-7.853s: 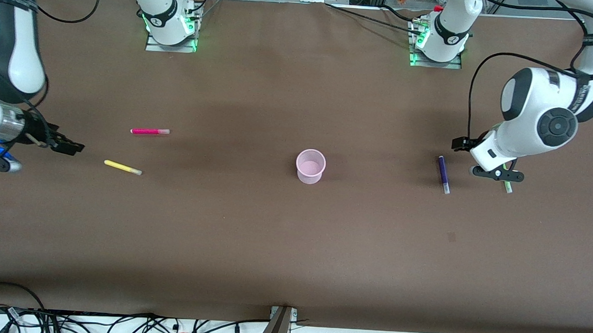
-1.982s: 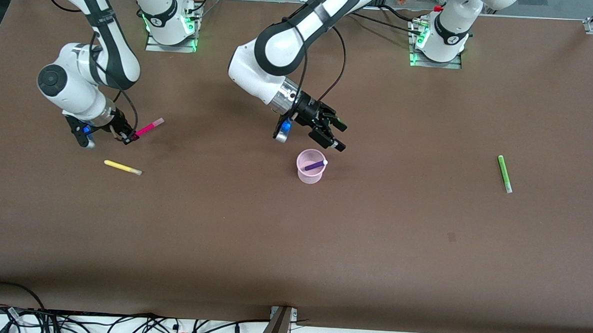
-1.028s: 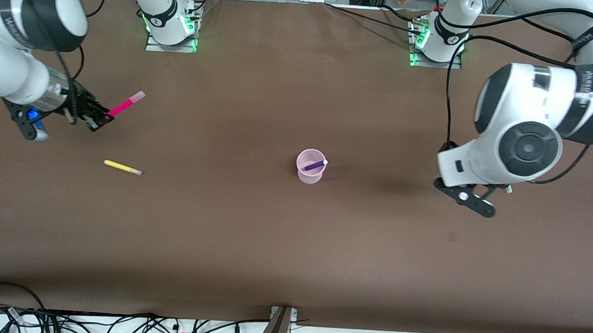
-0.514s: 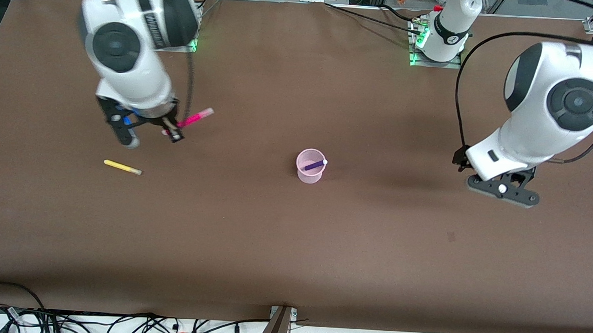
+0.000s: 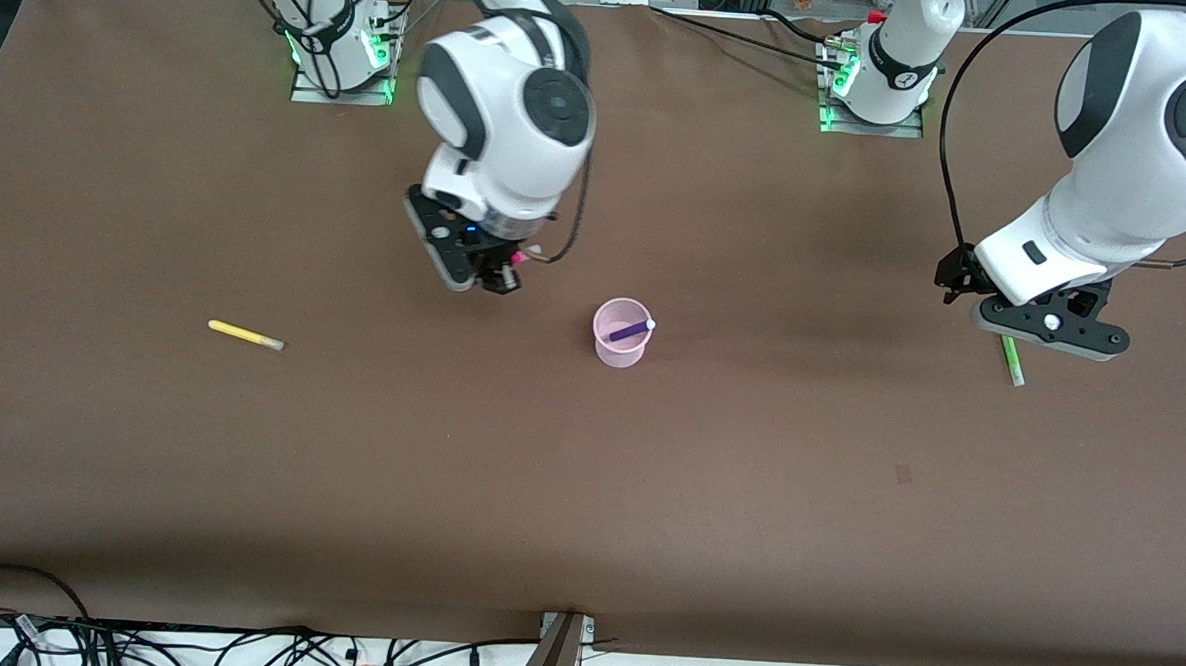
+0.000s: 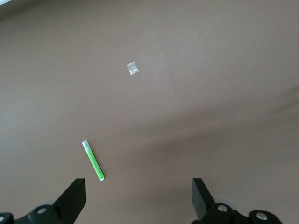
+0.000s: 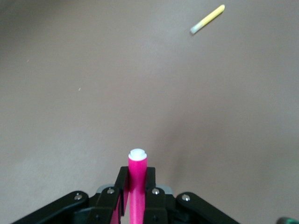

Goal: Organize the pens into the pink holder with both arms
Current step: 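Carry pink pen to the cup with the right gripper while the left gripper retracts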

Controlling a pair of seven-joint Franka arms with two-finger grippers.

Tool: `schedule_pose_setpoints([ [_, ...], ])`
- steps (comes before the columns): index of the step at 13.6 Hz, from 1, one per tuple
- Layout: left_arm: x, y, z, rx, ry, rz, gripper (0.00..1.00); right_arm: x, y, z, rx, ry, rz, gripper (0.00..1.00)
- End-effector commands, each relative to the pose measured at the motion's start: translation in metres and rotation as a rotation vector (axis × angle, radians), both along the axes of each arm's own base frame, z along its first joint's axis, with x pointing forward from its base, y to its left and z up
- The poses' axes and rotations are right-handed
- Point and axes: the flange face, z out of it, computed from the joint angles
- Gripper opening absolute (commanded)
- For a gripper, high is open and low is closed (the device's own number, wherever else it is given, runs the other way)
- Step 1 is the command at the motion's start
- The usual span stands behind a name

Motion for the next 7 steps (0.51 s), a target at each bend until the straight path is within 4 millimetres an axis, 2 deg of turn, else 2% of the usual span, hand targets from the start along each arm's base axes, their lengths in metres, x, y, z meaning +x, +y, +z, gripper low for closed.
schedule_pose_setpoints([
  [1, -0.015, 0.009, 0.026, -0.038, -0.020, 0.037, 1.00, -0.004, 0.039, -0.001, -0.065, -0.118, 0.021, 0.00],
  [3, -0.025, 0.019, 0.041, -0.083, -0.015, 0.069, 1.00, -0.012, 0.066, -0.013, -0.143, -0.212, 0.105, 0.00],
  [4, -0.027, 0.039, 0.048, -0.093, -0.025, 0.098, 1.00, -0.015, 0.075, -0.023, -0.157, -0.218, 0.120, 0.00],
  [6, -0.034, 0.044, 0.058, -0.109, -0.025, 0.115, 1.00, -0.013, 0.084, -0.038, -0.164, -0.259, 0.109, 0.00],
  [7, -0.037, 0.048, 0.056, -0.098, 0.005, 0.120, 1.00, -0.016, 0.094, -0.040, -0.160, -0.297, 0.116, 0.00],
])
